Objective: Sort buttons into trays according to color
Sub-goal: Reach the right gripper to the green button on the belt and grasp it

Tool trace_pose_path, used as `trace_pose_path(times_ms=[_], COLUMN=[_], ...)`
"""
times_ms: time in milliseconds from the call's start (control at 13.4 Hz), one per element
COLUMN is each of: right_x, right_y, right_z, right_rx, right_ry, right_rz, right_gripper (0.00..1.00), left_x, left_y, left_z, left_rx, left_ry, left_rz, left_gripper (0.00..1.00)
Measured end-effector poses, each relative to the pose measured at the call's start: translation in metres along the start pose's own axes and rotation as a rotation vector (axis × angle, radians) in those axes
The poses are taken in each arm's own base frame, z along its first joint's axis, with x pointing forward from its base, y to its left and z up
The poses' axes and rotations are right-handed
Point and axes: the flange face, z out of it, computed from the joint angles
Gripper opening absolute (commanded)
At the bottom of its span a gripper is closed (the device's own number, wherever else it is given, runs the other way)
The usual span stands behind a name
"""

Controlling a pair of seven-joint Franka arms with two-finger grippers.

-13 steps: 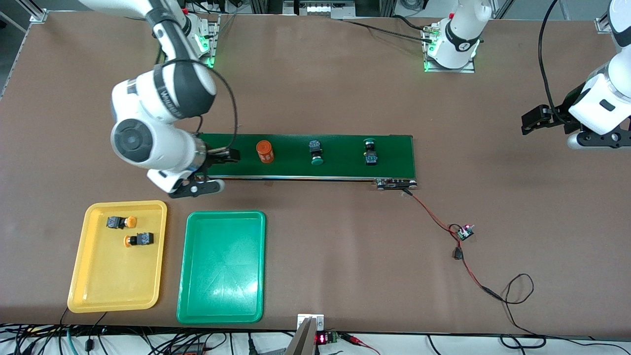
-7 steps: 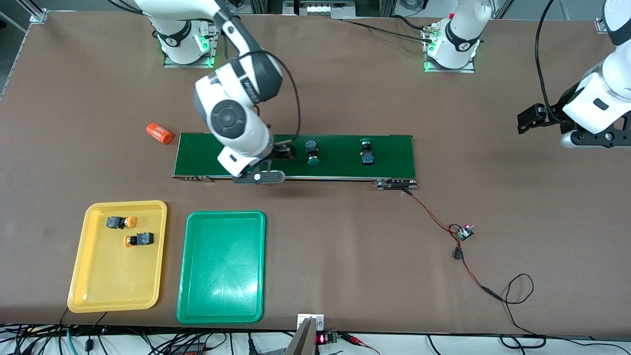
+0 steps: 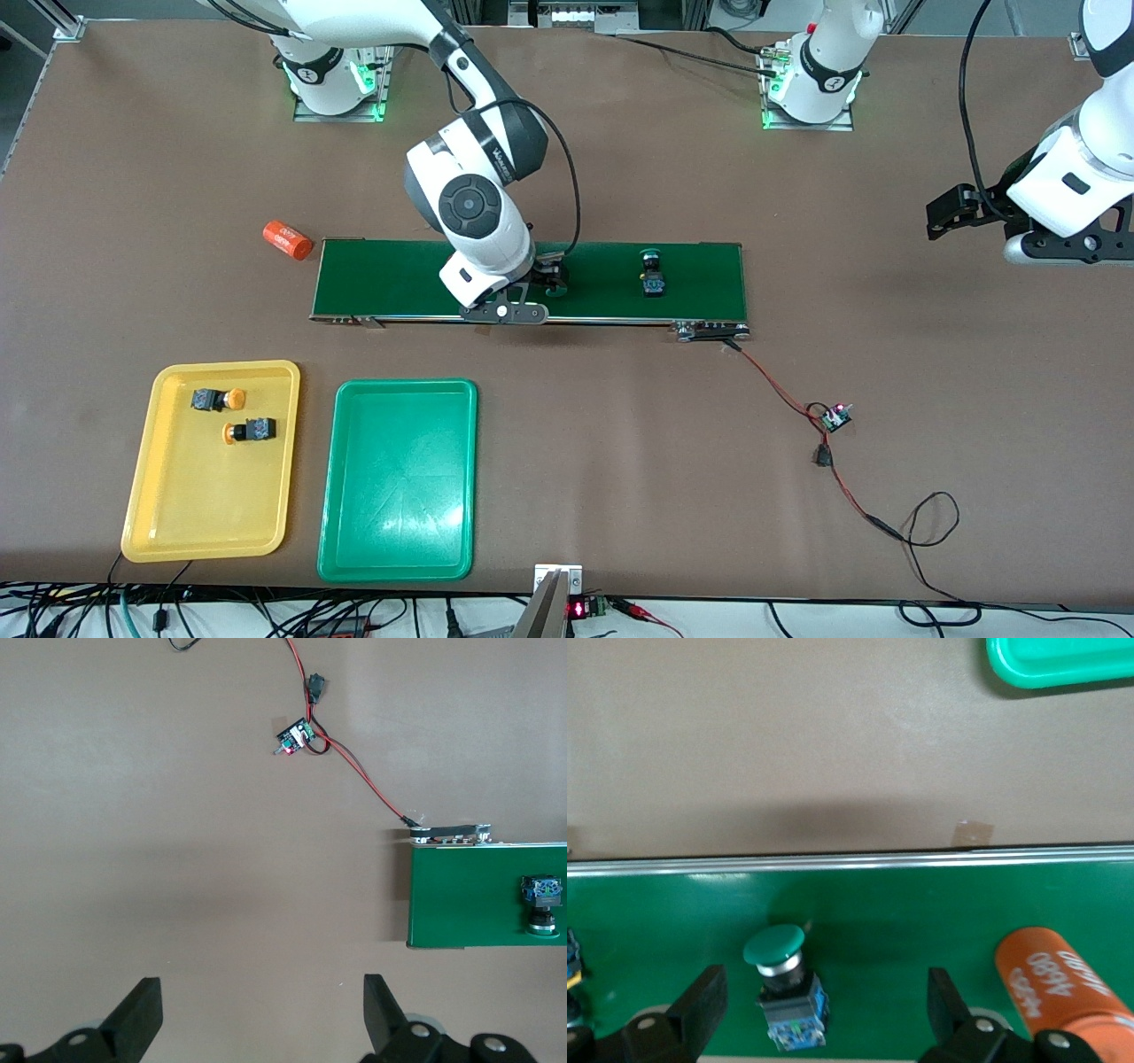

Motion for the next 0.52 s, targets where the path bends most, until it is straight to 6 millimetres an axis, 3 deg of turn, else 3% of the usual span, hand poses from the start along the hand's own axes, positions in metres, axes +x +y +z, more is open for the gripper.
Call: trace_pose_path(times_ms=[522], right_x=[-0.027], right_y=[-0.023], right_z=[0.032], right_rx=[-0.029], right_ry=[-0.022], right_rz=[-0.047], right_gripper=[1.0], left_x=[-0.002], left_y=[0.0], left_z=[0.002], left_rx=[0.001], left_ry=[-0.019], left_rz=[0.0], left_gripper=[1.0])
